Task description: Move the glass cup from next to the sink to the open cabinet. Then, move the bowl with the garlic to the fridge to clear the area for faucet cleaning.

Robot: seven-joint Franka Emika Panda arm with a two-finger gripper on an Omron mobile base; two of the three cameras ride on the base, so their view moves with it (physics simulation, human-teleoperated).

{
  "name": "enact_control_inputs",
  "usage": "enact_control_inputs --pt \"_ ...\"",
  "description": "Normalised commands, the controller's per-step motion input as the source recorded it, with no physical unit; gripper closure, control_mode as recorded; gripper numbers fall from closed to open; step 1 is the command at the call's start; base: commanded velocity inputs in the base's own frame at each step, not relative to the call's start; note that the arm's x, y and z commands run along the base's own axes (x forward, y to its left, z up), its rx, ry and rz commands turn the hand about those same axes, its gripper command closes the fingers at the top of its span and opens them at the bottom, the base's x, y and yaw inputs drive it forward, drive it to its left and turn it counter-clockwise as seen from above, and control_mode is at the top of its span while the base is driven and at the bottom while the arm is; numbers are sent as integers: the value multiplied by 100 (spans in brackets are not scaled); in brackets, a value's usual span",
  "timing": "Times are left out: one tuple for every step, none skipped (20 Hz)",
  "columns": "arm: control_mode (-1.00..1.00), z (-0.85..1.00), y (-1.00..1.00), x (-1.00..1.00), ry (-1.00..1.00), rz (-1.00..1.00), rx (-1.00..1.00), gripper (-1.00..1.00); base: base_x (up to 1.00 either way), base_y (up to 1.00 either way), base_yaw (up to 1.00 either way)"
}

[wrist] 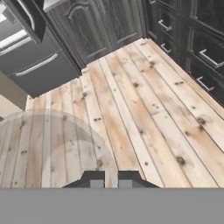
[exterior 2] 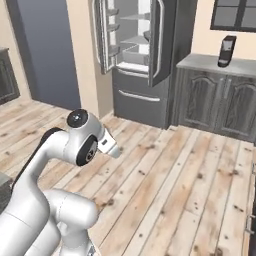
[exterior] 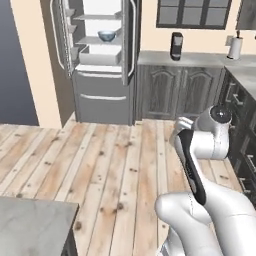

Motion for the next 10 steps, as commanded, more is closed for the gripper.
enact_control_inputs --pt "100 0 0 0 0 0 0 100 100 0 -47" --pt "100 0 0 0 0 0 0 100 100 0 -39" --pt "100 0 0 0 0 0 0 100 100 0 -26" --pt "100 0 0 0 0 0 0 100 100 0 -22" --pt "100 0 0 0 0 0 0 100 100 0 -22" --pt "100 0 0 0 0 0 0 100 100 0 -29" --pt "100 0 0 0 0 0 0 100 100 0 -42" --pt "100 0 0 0 0 0 0 100 100 0 -49" --pt "100 0 0 0 0 0 0 100 100 0 -51" --pt "100 0 0 0 0 0 0 100 100 0 -50"
